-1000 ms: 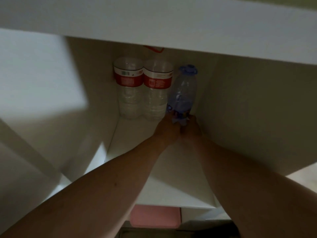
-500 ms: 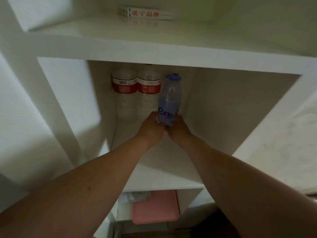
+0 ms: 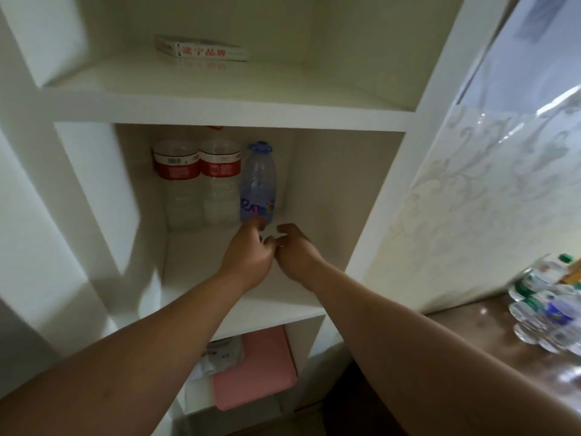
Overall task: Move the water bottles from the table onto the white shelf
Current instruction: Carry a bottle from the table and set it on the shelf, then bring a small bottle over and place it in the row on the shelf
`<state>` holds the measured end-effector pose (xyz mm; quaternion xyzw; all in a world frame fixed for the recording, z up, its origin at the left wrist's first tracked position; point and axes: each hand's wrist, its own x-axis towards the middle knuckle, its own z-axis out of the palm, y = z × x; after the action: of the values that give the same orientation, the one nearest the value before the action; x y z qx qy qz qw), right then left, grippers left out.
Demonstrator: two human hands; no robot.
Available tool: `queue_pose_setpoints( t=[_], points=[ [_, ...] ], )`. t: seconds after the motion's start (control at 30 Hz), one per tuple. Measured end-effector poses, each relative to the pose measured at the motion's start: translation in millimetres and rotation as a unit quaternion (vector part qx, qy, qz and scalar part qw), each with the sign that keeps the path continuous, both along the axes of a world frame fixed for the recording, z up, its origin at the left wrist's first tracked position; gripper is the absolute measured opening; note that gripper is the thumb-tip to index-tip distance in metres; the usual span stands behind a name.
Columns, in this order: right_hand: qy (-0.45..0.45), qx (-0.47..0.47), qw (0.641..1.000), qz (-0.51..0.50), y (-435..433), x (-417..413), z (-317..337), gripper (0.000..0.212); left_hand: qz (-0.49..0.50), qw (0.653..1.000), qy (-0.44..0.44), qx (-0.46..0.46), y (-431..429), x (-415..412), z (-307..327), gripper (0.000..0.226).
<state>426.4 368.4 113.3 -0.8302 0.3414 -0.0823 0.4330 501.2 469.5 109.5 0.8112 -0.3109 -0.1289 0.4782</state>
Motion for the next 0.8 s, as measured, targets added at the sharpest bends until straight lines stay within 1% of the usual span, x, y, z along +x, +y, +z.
queue_pose_setpoints(
  t=[0.03,0.1,0.13,0.17,0.2,0.3,0.33,0.4,0.5,0.6,0.67,0.8],
  points=[
    [-0.002,-0.027,1.0,-0.011,-0.8,-6.4,1.8,0.039,0.001,1.0,-0.014,-0.014,0.0,-6.5,0.3,0.034],
    [-0.024,-0.015,1.0,0.002,-1.9,-27.9,9.3,0.032,-0.015,0.999,-0.022,-0.041,-2.4,-26.0,0.4,0.014],
    [-0.021,-0.009,1.0,0.019,-5.5,-42.8,7.0,0.027,-0.031,0.998,-0.024,-0.045,-5.0,-38.4,-0.4,0.006],
    [-0.017,-0.013,0.999,0.029,-10.3,-60.9,5.5,0.02,-0.052,0.997,-0.028,-0.047,-9.2,-52.2,-1.5,0.004],
    [-0.014,-0.011,0.999,0.036,-16.5,-82.9,3.5,0.013,-0.076,0.996,-0.032,-0.045,-15.1,-67.1,-3.4,0.009],
    [-0.032,0.016,0.999,0.015,-52.7,-152.2,-9.4,0.006,-0.168,0.984,-0.043,-0.035,-44.2,-116.4,-9.4,0.017],
    [-0.027,0.018,0.999,0.006,-69.1,-174.7,-13.6,0.008,-0.198,0.978,-0.052,-0.032,-58.0,-132.0,-12.4,0.018],
    [-0.026,0.015,0.999,-0.014,-104.1,-214.8,-18.3,0.02,-0.245,0.967,-0.063,-0.022,-92.3,-160.2,-17.9,0.016],
    [-0.035,0.016,0.998,-0.051,-156.4,-268.2,-31.7,0.025,-0.293,0.955,-0.042,0.007,-150.8,-193.1,-26.3,0.01],
    [-0.001,0.018,0.995,-0.101,-200.3,-317.0,-63.8,0.019,-0.301,0.951,-0.036,0.066,-203.3,-216.9,-38.8,0.011],
    [0.026,0.029,0.987,-0.156,-228.7,-349.6,-99.5,0.017,-0.294,0.95,-0.024,0.106,-234.3,-230.0,-54.8,0.014],
    [0.093,0.062,0.965,-0.239,-273.6,-414.0,-173.3,0.03,-0.269,0.94,-0.023,0.207,-280.8,-253.9,-96.6,0.023]
  ],
)
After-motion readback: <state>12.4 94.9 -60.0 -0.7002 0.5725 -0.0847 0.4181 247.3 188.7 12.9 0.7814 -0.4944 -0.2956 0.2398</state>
